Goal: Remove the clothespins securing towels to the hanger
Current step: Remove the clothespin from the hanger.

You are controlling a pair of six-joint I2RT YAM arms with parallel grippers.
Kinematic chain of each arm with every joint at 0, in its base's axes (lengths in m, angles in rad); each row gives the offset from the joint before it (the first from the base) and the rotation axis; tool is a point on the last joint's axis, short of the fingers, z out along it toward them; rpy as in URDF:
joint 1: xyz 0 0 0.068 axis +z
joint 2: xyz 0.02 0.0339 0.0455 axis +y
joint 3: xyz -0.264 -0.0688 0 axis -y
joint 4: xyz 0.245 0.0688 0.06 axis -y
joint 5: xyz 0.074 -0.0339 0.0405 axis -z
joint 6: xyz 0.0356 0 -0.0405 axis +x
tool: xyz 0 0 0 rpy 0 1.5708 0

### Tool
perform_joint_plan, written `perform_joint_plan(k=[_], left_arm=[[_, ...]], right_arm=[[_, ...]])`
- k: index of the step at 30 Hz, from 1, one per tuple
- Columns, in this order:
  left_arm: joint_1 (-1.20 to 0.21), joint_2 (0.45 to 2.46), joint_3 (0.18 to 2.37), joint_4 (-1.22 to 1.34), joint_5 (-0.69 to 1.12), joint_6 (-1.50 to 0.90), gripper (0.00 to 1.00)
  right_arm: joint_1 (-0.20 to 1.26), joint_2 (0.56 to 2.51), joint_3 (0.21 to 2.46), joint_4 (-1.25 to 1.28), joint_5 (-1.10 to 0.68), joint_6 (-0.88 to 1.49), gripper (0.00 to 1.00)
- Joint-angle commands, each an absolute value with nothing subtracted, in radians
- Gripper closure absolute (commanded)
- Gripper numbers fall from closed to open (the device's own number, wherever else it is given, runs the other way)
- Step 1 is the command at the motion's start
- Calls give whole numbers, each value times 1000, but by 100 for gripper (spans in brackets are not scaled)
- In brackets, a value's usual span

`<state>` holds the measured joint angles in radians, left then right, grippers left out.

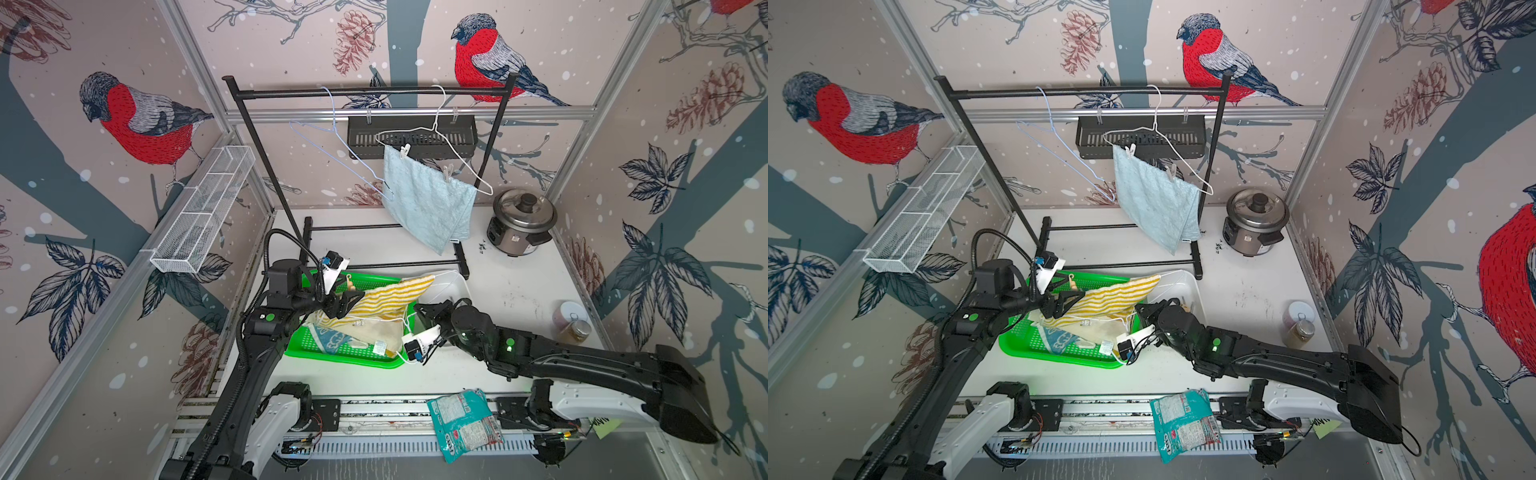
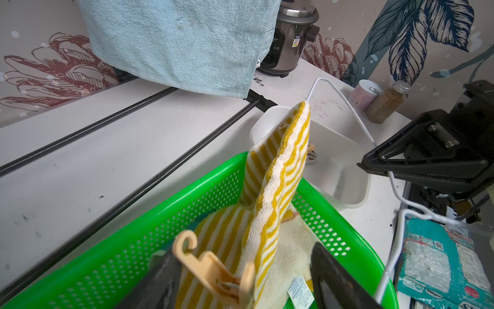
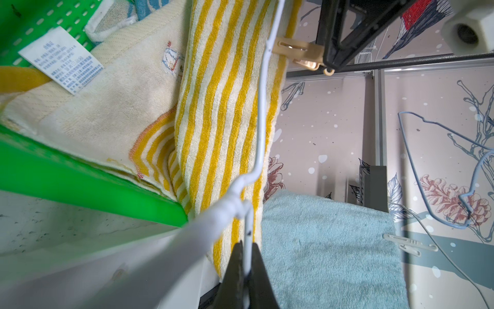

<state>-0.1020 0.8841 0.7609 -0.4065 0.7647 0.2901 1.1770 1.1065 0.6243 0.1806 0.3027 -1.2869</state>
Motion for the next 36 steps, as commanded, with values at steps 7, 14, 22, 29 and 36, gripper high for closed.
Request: perform_joint_plan(k=[7, 14, 22, 29, 36], left_arm=[[-101, 914, 775, -387, 836, 322, 41], [-101, 936, 766, -394, 772, 322, 32], [-101, 933, 763, -401, 782, 331, 45], [-101, 922, 766, -396, 802, 332, 70], [-101, 919, 771, -394, 813, 328, 87]], right_arm=[[1177, 1106, 627, 234, 304, -1285, 100], [1177, 1105, 627, 244, 301, -1283, 100], [1175, 1110, 627, 247, 301, -1278, 100], [1170, 1117, 627, 247, 300, -1278, 100], [1172, 1124, 632, 256, 293, -1273, 100]])
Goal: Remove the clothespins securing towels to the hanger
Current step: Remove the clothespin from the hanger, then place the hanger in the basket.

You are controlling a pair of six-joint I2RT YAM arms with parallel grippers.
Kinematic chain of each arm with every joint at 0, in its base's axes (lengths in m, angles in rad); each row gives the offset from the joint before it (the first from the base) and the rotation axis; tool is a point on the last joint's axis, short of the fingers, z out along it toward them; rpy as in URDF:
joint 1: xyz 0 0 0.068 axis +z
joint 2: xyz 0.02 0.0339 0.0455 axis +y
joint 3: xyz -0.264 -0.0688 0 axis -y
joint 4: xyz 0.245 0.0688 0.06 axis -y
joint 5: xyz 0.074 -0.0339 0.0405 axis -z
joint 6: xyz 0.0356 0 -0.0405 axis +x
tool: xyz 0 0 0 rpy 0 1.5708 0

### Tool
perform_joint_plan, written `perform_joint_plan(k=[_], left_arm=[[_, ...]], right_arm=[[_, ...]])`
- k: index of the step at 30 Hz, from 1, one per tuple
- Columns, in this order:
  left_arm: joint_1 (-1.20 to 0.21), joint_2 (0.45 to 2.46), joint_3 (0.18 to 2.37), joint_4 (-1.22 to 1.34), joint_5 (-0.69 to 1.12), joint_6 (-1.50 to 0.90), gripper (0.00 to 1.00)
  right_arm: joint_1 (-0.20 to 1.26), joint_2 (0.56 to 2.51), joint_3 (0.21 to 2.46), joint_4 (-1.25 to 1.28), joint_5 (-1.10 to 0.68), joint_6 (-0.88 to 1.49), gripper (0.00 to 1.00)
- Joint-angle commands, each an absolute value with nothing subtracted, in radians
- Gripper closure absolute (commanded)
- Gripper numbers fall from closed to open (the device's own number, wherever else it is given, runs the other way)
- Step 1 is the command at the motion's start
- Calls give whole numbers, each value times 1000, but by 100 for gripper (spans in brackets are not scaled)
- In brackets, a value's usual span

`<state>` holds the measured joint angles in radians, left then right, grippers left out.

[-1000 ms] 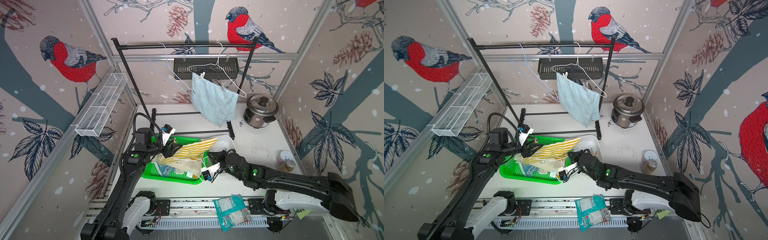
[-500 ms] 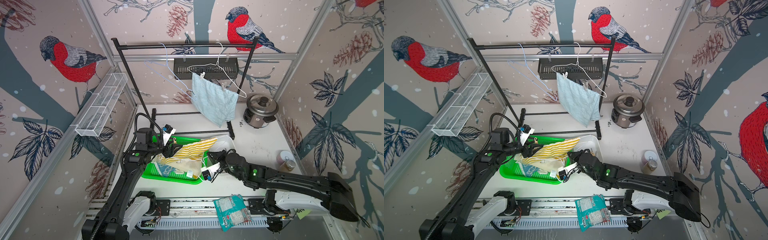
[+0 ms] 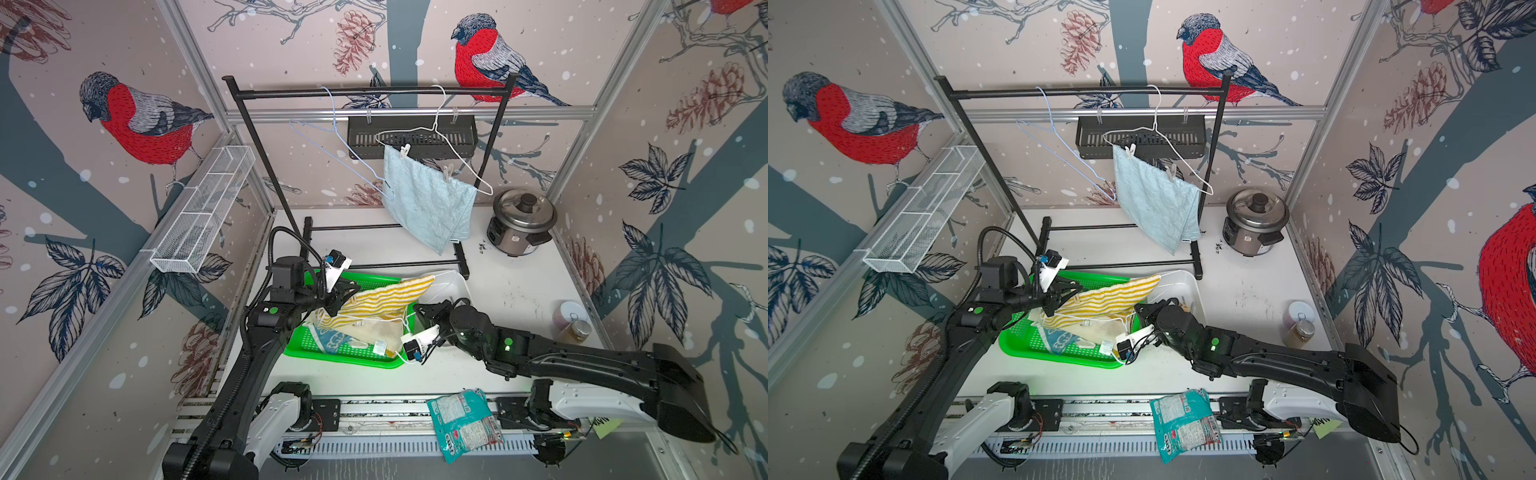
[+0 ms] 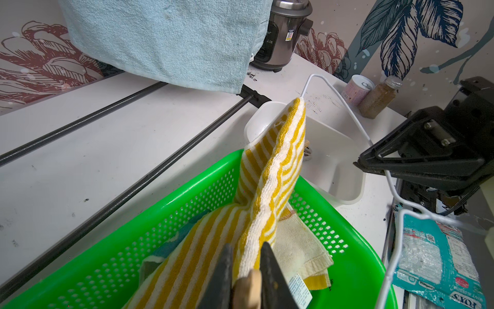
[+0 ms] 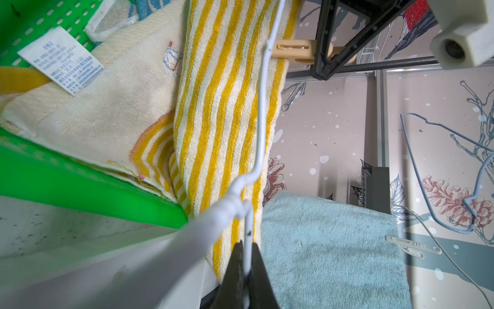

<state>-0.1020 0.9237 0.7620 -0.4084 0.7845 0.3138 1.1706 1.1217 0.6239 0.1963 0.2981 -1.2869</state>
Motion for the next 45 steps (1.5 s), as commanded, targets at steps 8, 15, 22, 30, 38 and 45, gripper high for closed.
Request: perform_joint_plan(k=[8, 15, 22, 30, 38, 45], left_arm=[[-101, 918, 793, -368, 794, 281, 100], [-101, 907, 849, -370, 776, 262, 100], [-101, 885, 894, -359, 724, 229, 100], [-101, 874, 896, -328, 754, 193, 100], [-101, 869, 890, -285, 813, 163, 100], [-104, 824, 838, -112, 957, 87, 100]], right_arm=[[1178, 1149, 642, 254, 292, -1281, 100], [1191, 1202, 649, 251, 290, -1276, 100], [1211, 1289, 687, 202, 279, -1218, 89], [1208, 1230, 775, -76, 250, -1106, 16], [1183, 1108, 883, -348, 237, -911, 1], [944, 1072, 1127, -341, -272, -380, 4]])
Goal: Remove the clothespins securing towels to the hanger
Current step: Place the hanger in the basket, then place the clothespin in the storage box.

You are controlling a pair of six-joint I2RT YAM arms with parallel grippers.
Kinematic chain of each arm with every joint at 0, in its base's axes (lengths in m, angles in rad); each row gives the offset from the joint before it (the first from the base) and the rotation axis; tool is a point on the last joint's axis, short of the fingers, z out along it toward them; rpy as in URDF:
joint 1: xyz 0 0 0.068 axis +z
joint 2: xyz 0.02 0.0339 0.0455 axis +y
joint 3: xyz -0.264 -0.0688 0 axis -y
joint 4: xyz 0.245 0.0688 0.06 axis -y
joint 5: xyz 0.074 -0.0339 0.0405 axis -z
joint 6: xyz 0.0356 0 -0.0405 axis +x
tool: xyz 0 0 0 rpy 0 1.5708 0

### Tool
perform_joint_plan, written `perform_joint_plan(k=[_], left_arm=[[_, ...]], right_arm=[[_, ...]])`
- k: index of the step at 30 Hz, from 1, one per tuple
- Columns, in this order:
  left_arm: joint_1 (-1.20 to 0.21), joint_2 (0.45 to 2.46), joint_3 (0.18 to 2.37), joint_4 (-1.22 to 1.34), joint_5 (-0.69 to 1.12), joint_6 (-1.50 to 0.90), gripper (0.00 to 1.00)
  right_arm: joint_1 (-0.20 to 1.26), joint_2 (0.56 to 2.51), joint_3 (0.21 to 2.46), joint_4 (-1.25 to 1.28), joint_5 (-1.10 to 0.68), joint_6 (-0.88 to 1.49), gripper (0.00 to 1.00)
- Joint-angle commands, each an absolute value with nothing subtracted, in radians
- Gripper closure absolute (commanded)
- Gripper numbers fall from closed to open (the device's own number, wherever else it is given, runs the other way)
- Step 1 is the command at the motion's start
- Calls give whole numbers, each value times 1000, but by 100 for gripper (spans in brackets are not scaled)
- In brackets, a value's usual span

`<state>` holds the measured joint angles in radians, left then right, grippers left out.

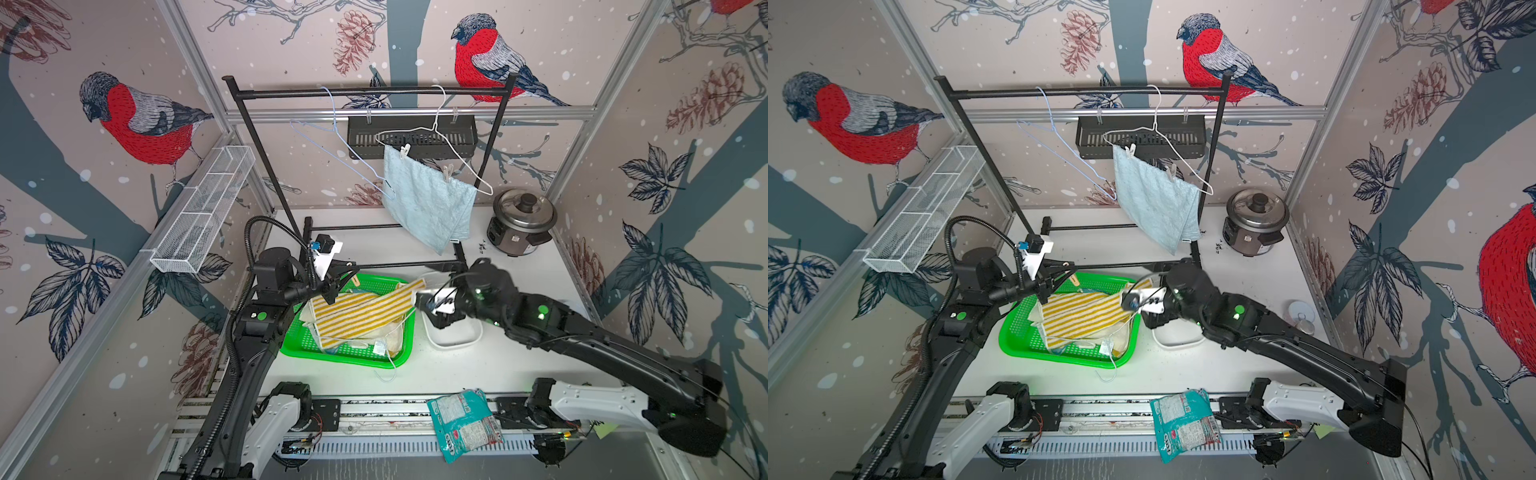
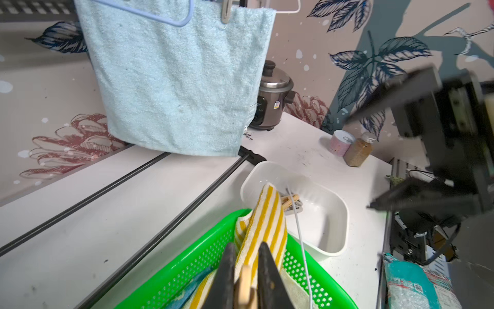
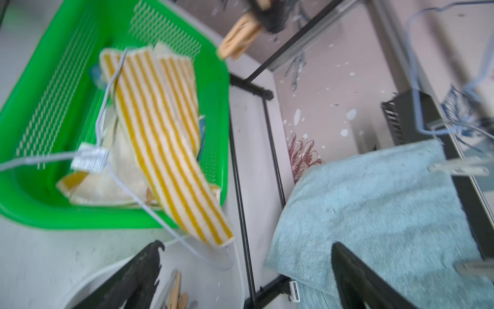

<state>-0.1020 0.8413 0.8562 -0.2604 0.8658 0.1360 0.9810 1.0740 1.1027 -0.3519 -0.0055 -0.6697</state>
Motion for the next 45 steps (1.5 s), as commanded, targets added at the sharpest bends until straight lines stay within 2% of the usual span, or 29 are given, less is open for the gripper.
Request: perform_joint_plan(k=[1, 7, 11, 18, 20, 25, 30, 35, 45], left_arm=[[-107, 818, 829, -75, 958, 64, 100], [-175, 789, 804, 47, 993, 19, 100], [-244, 790, 796, 125, 909, -60, 100], [-271, 801, 765, 248, 939, -163, 100], [-282, 806, 753, 293, 903, -194, 100], [-299, 841, 775, 250, 680, -327, 100], [-311, 886, 790, 229, 663, -411, 100], [-319, 894, 790, 222, 650, -397, 100], [-318, 893, 793, 200, 641, -390, 100]], right_arm=[[931, 1072, 1122, -290, -306, -320, 5], [816, 1070, 988, 123, -620, 40, 6], [811, 1105, 987, 198, -530, 71, 6], [814, 1143, 884, 469, -636, 202, 8], [829, 1147, 892, 431, -571, 142, 10], [983, 1149, 875, 385, -178, -95, 9], [1089, 1241, 928, 391, 58, -198, 9], [1109, 1344, 995, 397, 137, -208, 14], [1112, 1470, 1082, 418, 195, -176, 41]])
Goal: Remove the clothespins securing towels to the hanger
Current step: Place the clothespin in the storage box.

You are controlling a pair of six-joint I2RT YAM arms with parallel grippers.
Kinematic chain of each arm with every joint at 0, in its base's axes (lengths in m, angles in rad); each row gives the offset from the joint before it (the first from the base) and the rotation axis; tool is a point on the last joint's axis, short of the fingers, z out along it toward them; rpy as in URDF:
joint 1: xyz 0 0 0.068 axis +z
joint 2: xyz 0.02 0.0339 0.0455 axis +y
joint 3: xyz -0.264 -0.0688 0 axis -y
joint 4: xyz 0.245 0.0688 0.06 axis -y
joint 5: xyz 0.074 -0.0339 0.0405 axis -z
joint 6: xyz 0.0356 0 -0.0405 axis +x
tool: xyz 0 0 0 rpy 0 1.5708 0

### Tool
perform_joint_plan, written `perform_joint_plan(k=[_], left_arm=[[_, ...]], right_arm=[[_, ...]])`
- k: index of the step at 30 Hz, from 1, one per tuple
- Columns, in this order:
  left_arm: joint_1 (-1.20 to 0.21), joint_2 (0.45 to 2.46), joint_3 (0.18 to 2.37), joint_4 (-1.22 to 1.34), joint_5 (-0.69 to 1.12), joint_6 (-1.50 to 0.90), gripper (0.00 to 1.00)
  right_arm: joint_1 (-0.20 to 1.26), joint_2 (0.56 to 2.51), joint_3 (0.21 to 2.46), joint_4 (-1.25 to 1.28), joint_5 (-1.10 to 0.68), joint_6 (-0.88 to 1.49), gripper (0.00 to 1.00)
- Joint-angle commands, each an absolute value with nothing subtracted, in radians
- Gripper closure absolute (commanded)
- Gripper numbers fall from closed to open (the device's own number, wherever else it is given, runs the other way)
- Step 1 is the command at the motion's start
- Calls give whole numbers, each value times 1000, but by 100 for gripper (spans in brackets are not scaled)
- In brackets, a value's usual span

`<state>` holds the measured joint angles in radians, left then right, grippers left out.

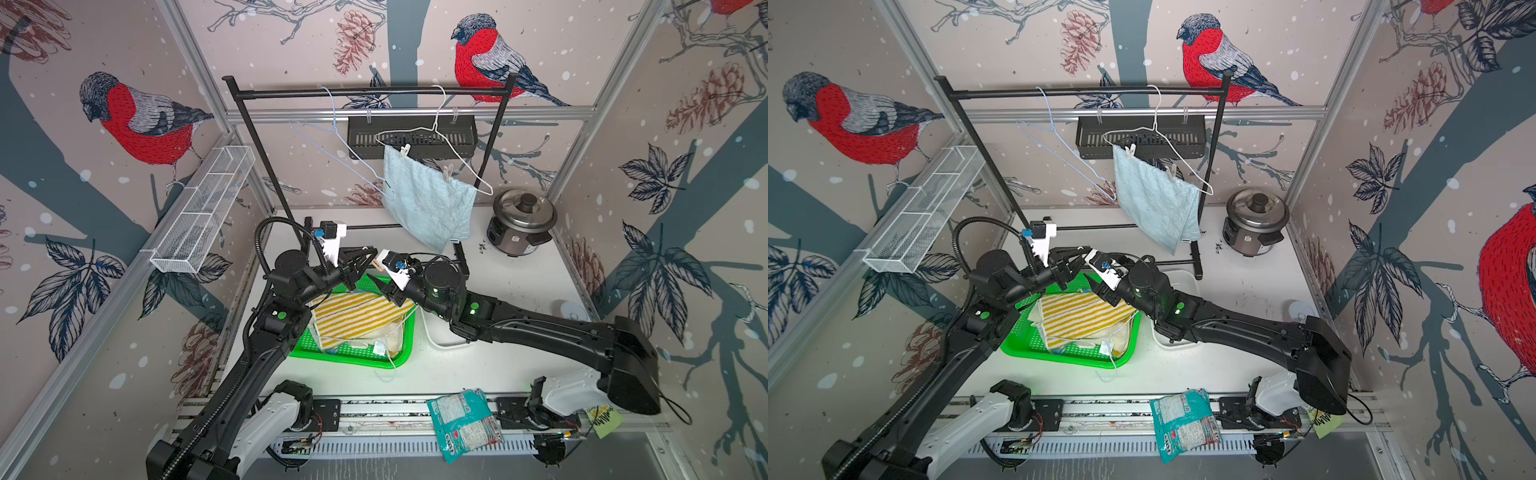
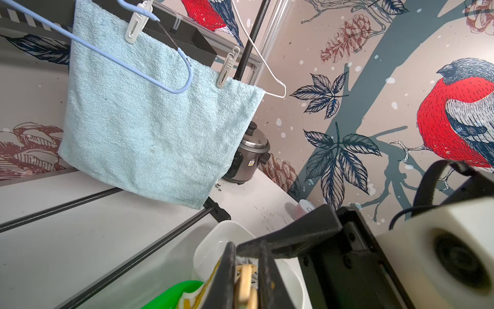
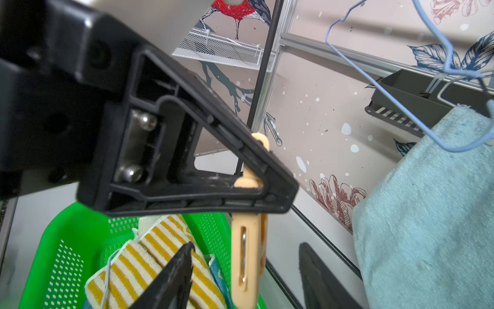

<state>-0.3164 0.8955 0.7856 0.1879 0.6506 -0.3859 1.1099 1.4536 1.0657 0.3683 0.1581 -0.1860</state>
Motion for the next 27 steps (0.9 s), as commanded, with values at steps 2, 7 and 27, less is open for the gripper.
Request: perform_joint_plan(k=[2, 7, 27], left_arm=[[-318, 893, 793, 199, 638, -393, 100], [-318, 892, 791, 192, 631, -385, 100], [-318, 796, 798, 157, 489, -348, 23]], right_arm=[[1114, 1486, 1096, 417, 216, -172, 48], [1118, 1509, 1112, 424, 245, -157, 64], [1103, 1399, 1063, 216, 412, -75, 94]])
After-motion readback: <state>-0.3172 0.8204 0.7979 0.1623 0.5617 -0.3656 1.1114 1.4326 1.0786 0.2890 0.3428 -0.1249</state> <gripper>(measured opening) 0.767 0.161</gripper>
